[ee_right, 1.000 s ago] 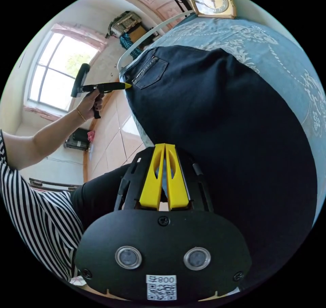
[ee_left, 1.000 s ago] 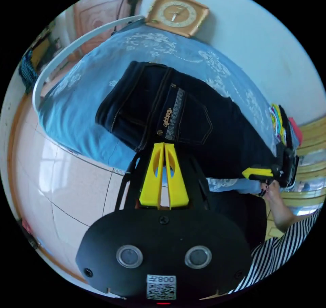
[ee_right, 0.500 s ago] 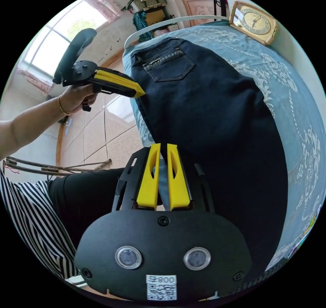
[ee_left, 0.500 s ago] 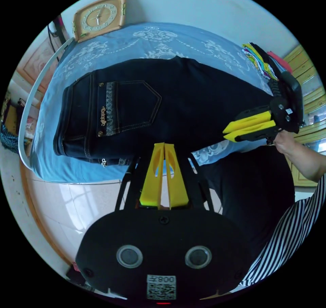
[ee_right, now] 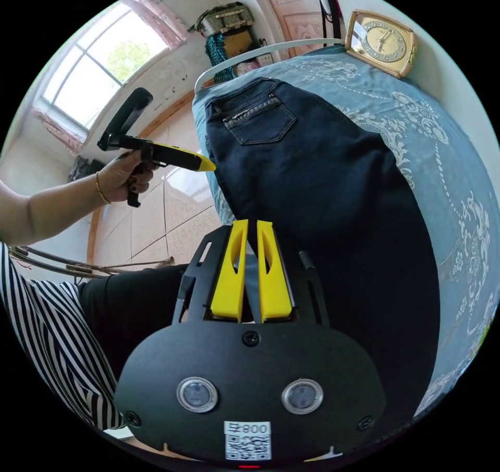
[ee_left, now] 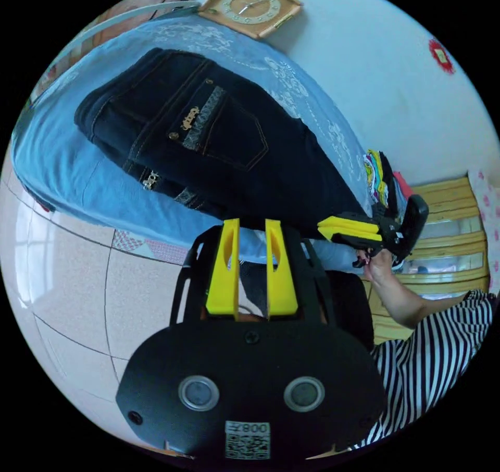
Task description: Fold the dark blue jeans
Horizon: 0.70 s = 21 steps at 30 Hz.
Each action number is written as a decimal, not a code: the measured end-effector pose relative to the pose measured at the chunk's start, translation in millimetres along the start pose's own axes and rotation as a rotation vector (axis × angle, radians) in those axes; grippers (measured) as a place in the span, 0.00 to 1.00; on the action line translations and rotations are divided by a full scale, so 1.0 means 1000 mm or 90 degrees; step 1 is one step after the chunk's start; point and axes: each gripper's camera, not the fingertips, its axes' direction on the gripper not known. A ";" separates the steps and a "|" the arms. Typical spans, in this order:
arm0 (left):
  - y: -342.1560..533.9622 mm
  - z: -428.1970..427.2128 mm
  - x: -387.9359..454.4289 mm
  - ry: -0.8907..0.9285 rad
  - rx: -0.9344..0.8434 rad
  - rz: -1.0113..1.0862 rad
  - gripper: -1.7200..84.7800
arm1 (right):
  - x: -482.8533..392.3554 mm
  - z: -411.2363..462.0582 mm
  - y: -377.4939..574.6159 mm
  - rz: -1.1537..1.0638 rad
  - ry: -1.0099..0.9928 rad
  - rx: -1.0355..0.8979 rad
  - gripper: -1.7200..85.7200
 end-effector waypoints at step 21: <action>0.060 -0.068 -0.114 0.183 0.120 -0.140 0.02 | -0.047 -0.005 -0.001 -0.057 0.002 0.023 0.05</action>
